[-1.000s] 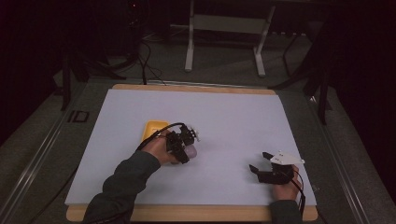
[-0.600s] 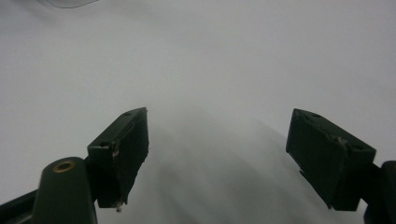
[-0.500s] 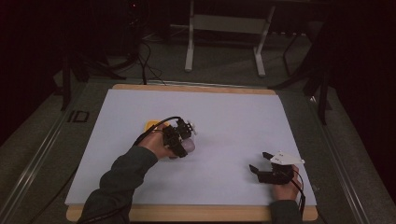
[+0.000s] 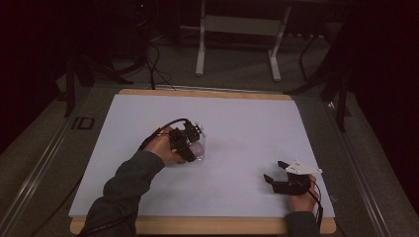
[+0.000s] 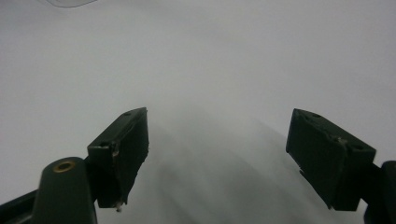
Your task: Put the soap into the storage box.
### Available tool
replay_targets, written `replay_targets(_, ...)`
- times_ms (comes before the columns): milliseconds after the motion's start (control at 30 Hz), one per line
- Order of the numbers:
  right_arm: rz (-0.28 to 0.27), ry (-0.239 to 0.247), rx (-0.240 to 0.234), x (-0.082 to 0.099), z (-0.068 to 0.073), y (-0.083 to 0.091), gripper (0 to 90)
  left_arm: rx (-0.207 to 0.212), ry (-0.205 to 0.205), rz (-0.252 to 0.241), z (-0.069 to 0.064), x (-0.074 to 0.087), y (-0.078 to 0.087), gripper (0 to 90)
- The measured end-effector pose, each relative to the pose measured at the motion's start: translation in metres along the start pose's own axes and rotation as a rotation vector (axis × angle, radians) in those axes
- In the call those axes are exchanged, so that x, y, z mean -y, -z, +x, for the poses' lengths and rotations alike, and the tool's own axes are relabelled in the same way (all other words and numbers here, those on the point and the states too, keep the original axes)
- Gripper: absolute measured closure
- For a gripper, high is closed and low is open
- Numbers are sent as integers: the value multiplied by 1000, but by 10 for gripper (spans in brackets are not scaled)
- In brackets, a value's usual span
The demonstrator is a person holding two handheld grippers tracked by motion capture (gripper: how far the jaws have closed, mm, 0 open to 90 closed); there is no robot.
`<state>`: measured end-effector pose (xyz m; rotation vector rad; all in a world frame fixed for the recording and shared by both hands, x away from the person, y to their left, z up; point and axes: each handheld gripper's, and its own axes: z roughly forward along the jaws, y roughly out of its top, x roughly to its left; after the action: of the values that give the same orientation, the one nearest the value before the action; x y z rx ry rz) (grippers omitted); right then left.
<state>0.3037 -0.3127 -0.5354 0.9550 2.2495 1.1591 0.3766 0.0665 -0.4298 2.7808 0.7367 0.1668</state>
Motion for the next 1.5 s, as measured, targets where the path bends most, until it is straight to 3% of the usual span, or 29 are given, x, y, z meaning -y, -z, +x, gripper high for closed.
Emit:
replay_targets(633,0,0,0,0,0,0,208,-23,41,-6,14,3,10,500)
replay_targets(1500,0,0,1,0,0,0,208,-29,107,0,33,9,13,500)
